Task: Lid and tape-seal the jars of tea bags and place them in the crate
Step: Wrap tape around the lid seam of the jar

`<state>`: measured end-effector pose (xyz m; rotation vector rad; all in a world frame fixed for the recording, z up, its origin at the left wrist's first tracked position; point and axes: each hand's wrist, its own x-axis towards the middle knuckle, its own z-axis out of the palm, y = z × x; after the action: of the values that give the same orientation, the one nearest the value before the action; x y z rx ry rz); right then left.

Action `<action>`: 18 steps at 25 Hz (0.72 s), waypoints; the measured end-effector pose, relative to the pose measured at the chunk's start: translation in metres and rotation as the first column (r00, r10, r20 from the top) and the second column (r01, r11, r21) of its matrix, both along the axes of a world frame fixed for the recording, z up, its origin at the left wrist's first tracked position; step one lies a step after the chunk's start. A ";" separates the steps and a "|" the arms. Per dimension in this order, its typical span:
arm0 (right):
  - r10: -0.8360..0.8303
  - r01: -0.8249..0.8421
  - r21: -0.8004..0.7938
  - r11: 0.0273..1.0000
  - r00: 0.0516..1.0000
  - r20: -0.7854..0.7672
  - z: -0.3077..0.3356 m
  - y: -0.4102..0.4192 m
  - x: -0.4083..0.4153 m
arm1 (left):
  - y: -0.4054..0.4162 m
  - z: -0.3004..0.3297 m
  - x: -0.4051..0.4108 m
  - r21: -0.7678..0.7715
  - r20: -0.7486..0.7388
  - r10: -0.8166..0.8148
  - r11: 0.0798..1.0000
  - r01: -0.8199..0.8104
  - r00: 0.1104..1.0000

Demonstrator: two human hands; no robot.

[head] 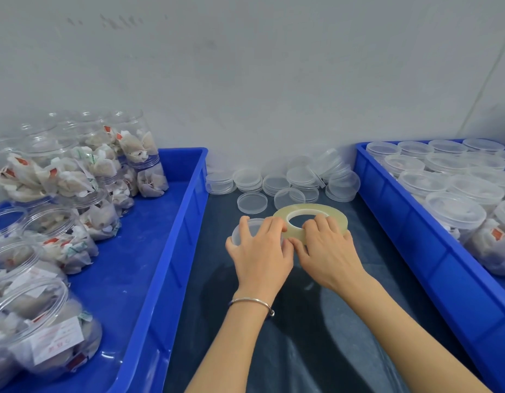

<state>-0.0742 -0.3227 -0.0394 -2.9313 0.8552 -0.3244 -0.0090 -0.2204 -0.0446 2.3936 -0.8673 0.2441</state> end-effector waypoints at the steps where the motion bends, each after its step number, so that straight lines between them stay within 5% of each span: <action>1: -0.033 0.033 -0.015 0.999 0.999 0.001 0.001 0.004 0.000 | -0.002 0.001 0.004 -0.017 -0.019 -0.004 1.000 0.004 1.000; 13: -0.341 0.347 0.110 0.932 0.938 -0.065 0.019 0.031 0.012 | -0.020 0.005 0.041 -0.027 -0.057 -0.153 0.988 0.152 0.987; 18: -0.191 0.194 0.035 0.980 0.886 0.423 0.023 0.059 -0.013 | -0.029 0.024 0.072 0.013 -0.176 0.064 0.998 -0.063 0.982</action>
<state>-0.0875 -0.2639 -0.0164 -2.6192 1.0666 -0.9405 0.0634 -0.2496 -0.0202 2.4093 -0.7128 0.0524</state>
